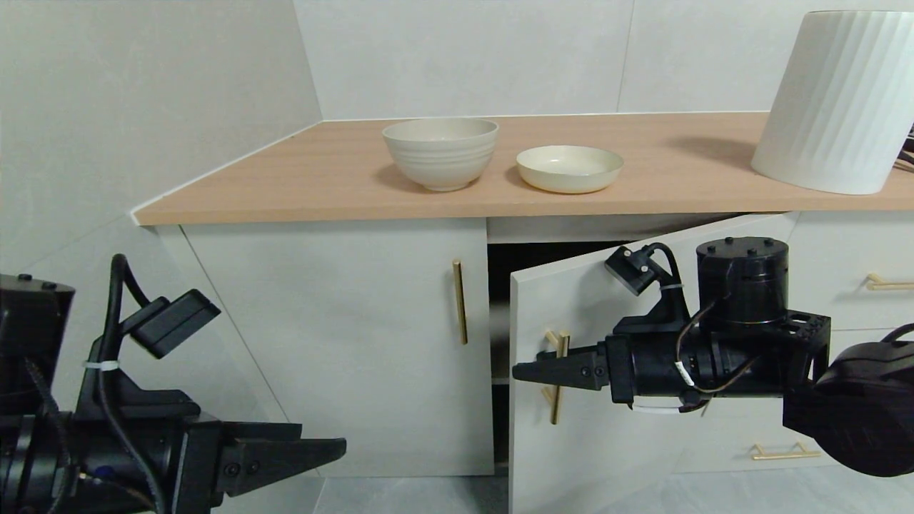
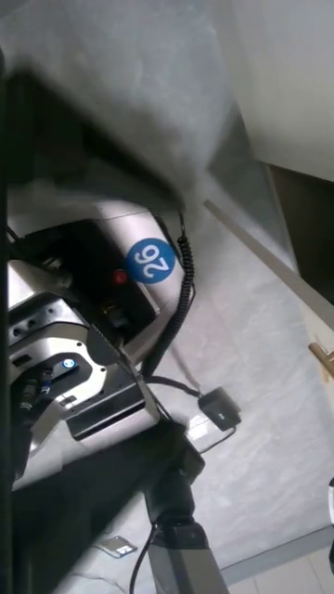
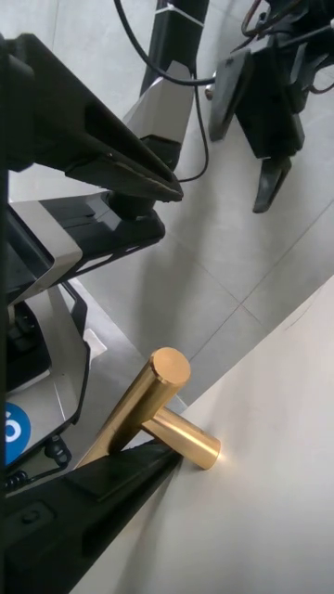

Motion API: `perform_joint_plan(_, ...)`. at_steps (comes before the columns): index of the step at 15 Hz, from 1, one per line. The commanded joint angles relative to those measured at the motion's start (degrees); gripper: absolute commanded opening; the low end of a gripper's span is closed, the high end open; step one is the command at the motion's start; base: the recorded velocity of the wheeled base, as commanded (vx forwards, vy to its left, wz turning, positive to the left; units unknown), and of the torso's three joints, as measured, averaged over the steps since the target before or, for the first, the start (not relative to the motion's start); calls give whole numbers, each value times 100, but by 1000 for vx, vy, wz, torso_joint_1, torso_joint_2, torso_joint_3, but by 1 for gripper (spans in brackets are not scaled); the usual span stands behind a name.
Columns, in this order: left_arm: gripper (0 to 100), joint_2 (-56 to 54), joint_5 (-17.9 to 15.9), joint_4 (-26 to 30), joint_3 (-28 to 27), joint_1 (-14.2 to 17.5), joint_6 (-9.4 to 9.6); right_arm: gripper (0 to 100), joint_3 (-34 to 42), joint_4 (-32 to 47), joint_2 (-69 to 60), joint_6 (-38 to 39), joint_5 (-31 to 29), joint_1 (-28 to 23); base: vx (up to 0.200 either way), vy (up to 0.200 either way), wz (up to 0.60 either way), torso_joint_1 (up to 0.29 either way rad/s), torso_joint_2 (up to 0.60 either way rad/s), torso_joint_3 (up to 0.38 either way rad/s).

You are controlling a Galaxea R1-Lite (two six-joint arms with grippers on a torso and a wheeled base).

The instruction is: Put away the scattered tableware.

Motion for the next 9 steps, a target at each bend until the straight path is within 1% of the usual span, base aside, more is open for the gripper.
perform_joint_plan(1,0,54,-1,0,-9,-12,-6,100,8,-7,-4,-2,2,4,0,0,0,0,0,0)
perform_joint_plan(2,0,142,-1,0,-44,-12,-6,100,8,-7,-4,-2,2,4,0,0,0,0,0,0)
perform_joint_plan(4,0,336,61,-9,-62,-188,47,100,8,-7,13,-2,2,4,0,0,0,0,0,0)
perform_joint_plan(5,0,485,201,-9,-132,-205,56,100,8,-7,-4,-2,2,-4,0,0,0,0,0,0)
perform_joint_plan(6,0,626,272,-27,-220,-214,65,100,8,-7,-22,-2,2,-4,0,0,0,0,0,0)
perform_joint_plan(7,0,837,289,-238,-229,-214,117,100,8,-7,-39,-2,2,-4,0,0,0,0,0,0)
perform_joint_plan(8,0,1012,289,-589,-220,-223,170,100,17,-7,-48,-2,2,-4,0,0,0,0,0,0)
perform_joint_plan(9,0,1417,316,-1407,-229,-276,214,100,35,-7,-57,-2,2,4,0,0,0,0,0,0)
